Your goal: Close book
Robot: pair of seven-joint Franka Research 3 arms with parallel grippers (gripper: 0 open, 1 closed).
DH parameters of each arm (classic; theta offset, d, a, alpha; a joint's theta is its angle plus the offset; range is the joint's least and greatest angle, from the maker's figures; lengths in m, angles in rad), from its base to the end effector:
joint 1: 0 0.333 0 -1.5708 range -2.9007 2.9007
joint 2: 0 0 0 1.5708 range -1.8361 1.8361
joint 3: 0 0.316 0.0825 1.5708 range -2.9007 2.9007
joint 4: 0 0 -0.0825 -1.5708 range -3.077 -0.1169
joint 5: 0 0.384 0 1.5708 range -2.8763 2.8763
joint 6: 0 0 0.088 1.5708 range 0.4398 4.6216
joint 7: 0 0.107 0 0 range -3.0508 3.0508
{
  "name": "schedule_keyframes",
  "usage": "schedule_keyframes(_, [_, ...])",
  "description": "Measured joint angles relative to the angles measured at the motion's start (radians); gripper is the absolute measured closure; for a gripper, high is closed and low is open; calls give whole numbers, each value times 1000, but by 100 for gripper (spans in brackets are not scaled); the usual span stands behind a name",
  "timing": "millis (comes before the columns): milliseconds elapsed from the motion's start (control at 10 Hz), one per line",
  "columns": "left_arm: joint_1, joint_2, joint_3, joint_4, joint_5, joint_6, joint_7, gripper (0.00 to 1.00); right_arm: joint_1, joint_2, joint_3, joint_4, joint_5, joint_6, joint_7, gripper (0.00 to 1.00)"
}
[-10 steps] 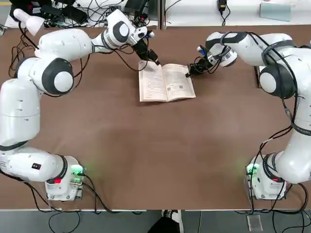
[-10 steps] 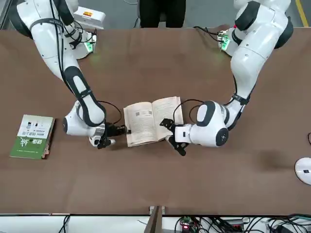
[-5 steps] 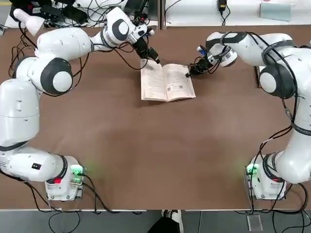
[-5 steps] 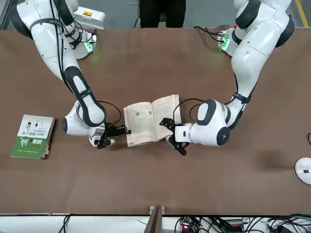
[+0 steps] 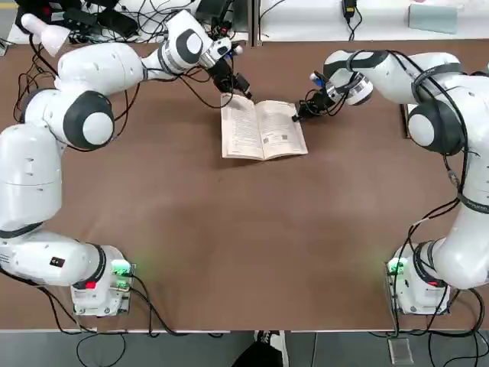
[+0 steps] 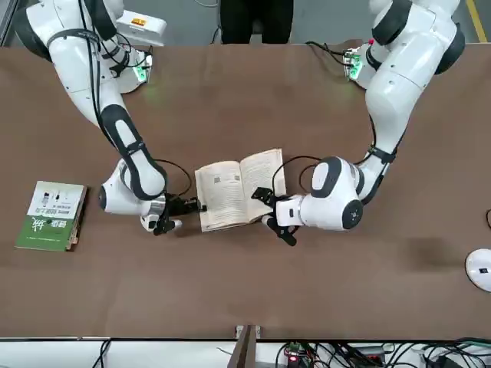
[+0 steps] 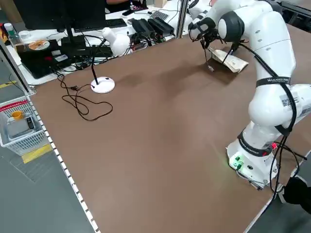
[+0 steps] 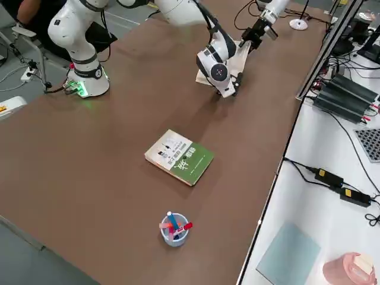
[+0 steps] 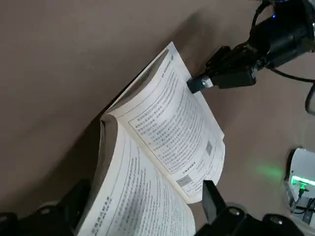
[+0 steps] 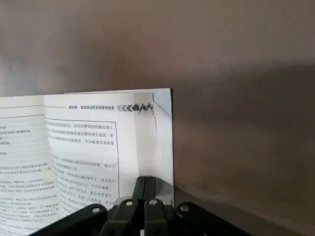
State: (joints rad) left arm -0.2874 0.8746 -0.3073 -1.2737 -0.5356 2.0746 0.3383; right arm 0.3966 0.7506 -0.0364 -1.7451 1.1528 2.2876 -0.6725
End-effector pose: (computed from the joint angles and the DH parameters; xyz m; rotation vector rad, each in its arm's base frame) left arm 0.6391 -0.3920 0.2509 2.3593 -0.6649 -0.1692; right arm 0.5982 0.2492 0.1359 -2.3770 -0.1817 0.0683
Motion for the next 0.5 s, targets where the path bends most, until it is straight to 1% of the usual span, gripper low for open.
schedule_keyframes(500, [-2, -7, 0, 0, 0, -15, -65, 1, 0, 0, 0, 0, 0, 0, 0, 99])
